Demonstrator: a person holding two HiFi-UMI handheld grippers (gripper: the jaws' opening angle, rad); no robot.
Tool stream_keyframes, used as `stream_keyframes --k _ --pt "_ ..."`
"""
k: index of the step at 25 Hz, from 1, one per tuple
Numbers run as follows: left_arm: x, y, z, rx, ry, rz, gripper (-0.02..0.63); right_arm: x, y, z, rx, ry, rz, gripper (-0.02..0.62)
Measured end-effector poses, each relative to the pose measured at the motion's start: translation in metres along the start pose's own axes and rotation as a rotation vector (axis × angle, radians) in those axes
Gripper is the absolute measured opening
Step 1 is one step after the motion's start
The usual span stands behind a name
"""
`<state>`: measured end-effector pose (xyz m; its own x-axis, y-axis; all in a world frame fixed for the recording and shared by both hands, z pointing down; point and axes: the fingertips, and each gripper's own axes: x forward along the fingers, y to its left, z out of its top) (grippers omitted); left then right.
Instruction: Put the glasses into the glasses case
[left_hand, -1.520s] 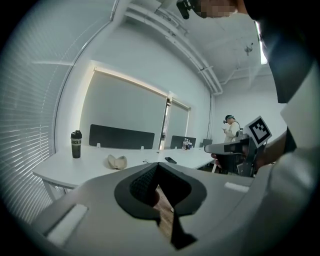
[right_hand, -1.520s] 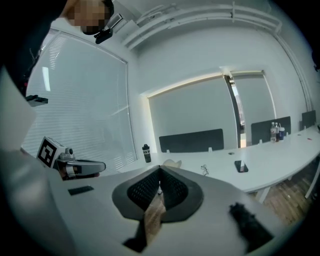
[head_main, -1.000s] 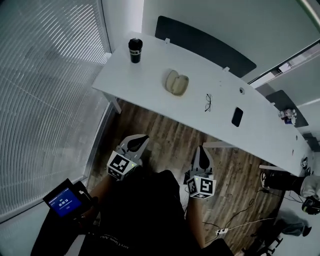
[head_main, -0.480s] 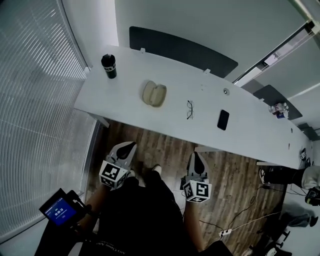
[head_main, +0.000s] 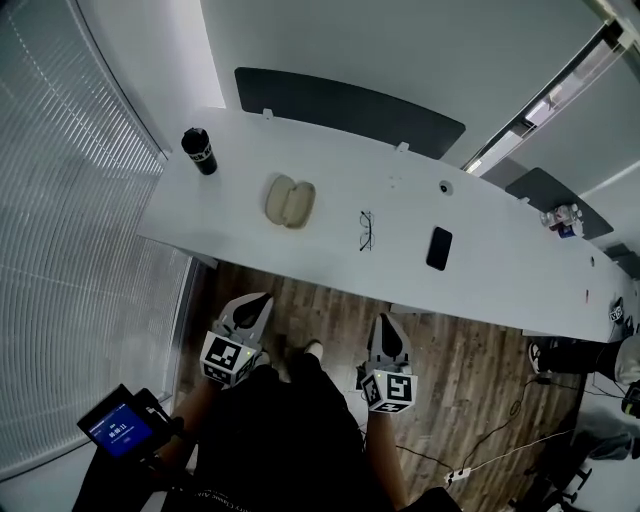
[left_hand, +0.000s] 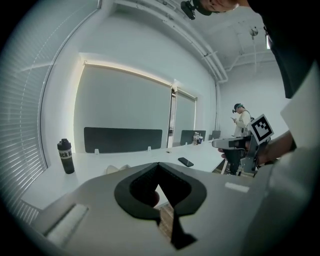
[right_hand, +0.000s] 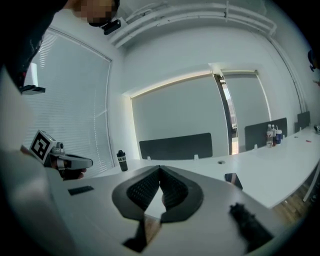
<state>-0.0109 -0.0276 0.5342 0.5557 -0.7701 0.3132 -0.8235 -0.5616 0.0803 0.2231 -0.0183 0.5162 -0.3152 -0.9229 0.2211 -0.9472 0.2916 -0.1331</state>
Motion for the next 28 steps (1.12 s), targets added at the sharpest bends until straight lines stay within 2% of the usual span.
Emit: stream_keyframes --k 6,13,21,28 --pt "0.032 -0.025 0.011 -0.089 -0.032 -0.031 0.008 0.012 -0.034 -0.004 0.028 0.004 0.038 0.000" --pt "0.054 -0.032 0.014 -0.044 -0.021 0.021 0.008 0.030 -0.056 -0.013 0.009 0.026 0.074 0.000" --pt "0.082 0.019 0.023 -0.088 -0.033 0.064 0.008 0.083 -0.044 0.000 -0.027 0.060 0.099 0.000" --pt "0.126 0.079 0.029 -0.135 -0.023 -0.005 0.008 0.144 -0.023 0.015 -0.050 0.106 0.071 0.000"
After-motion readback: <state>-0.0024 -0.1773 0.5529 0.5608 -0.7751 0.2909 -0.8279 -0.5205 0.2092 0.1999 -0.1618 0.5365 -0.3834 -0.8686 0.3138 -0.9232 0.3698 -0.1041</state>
